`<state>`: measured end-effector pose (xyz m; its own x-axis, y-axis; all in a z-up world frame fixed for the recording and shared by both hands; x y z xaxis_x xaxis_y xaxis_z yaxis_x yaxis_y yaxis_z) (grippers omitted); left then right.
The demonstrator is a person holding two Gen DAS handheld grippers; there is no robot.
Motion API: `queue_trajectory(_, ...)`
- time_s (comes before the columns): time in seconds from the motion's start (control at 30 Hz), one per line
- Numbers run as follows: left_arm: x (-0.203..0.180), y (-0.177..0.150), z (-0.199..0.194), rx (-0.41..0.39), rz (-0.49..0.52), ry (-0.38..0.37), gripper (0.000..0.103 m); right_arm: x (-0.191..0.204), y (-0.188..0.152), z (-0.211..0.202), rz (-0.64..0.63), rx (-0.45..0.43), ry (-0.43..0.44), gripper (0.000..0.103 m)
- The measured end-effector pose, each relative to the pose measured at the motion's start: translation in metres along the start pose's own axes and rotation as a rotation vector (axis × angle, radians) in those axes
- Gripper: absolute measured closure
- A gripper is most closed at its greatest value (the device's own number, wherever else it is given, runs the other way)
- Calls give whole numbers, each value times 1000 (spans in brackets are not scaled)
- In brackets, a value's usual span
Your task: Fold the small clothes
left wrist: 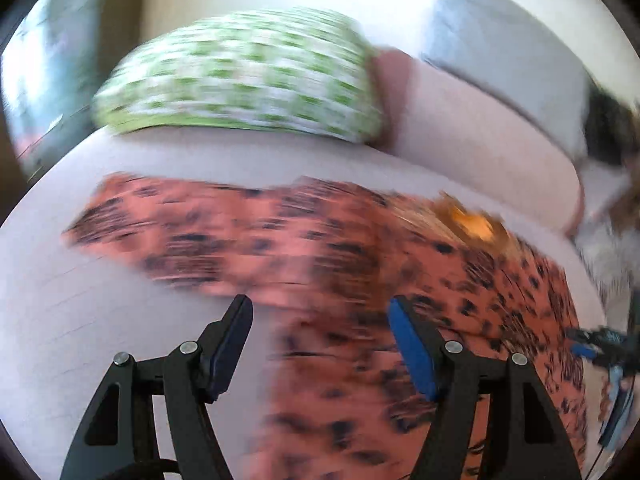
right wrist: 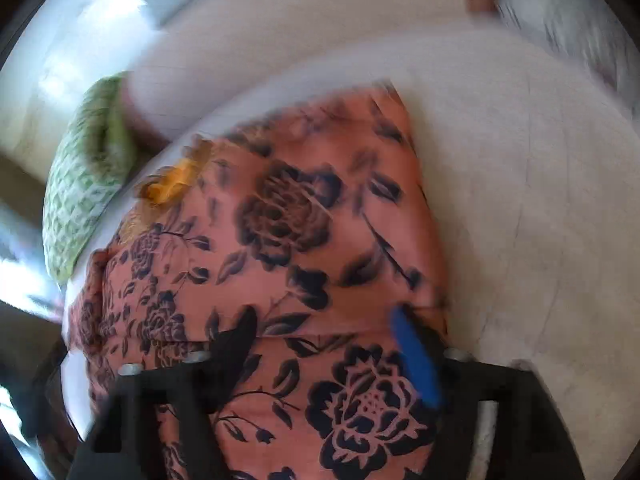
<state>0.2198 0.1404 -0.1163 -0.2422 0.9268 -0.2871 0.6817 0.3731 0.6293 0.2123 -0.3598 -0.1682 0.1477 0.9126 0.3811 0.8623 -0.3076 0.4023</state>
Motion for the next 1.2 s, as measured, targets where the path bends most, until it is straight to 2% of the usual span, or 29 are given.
queue_trajectory(0.1,67,19,-8,-14,-203,-11,32,49,13,-24,-132,-94,84,34)
queue_trajectory(0.17,105,29,-2,-5,-309,-26,32,70,24,-19,-201,-114,107,27)
queue_trajectory(0.23,137,34,9,0,-429,-59,31,72,38,15,-218,-99,68,18)
queue_trajectory(0.27,155,36,21,24,-511,-86,31,65,42,37,-205,-42,-2,17)
queue_trajectory(0.3,169,39,31,46,-572,-101,31,47,36,69,-142,67,-62,17)
queue_trajectory(0.33,178,41,38,60,-609,-111,31,47,32,66,-144,6,-57,17)
queue_trajectory(0.37,184,43,44,66,-633,-114,31,56,27,51,-184,-64,-73,17)
queue_trajectory(0.43,197,53,52,54,-659,-88,31,63,13,39,-204,-18,-46,17)
queue_trajectory(0.5,204,61,59,41,-672,-82,31,67,-5,10,-205,-52,23,18)
queue_trajectory(0.6,205,67,66,42,-669,-60,31,61,-32,-22,-226,-92,23,18)
queue_trajectory(0.67,205,69,69,41,-702,-33,31,65,-46,-22,-209,-92,25,18)
queue_trajectory(0.77,209,72,71,50,-753,38,39,54,-66,-40,-172,-113,27,18)
queue_trajectory(0.8,210,74,71,57,-757,66,50,50,-71,-43,-162,-120,26,18)
queue_trajectory(0.83,208,76,72,75,-734,136,74,47,-74,-47,-152,-127,23,18)
queue_trajectory(0.87,206,77,75,88,-700,177,93,45,-78,-51,-144,-133,25,18)
queue_trajectory(0.9,204,79,81,112,-666,197,99,44,-81,-53,-144,-135,24,18)
queue_trajectory(1.0,193,88,82,117,-603,249,100,34,-85,-65,-157,-158,2,18)
queue_trajectory(1.03,182,94,74,89,-571,235,100,30,-86,-68,-150,-166,3,18)
queue_trajectory(1.1,143,112,48,3,-465,182,100,22,-85,-74,-132,-197,15,18)
queue_trajectory(1.2,57,133,0,-124,-270,57,100,9,-83,-82,-94,-250,43,18)
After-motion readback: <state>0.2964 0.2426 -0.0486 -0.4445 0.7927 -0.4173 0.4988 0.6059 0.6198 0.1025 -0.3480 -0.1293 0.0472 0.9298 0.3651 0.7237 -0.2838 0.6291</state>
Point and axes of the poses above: each gripper's, at about its wrist camera, not at the fingertips, and z roughly the way its jaws point, x to its left, y to its top, the point moved 4 cm from there along z, roughly the way its jaws point, and after that the axes turned 5 degrees about -z, right-handed, at the moved point
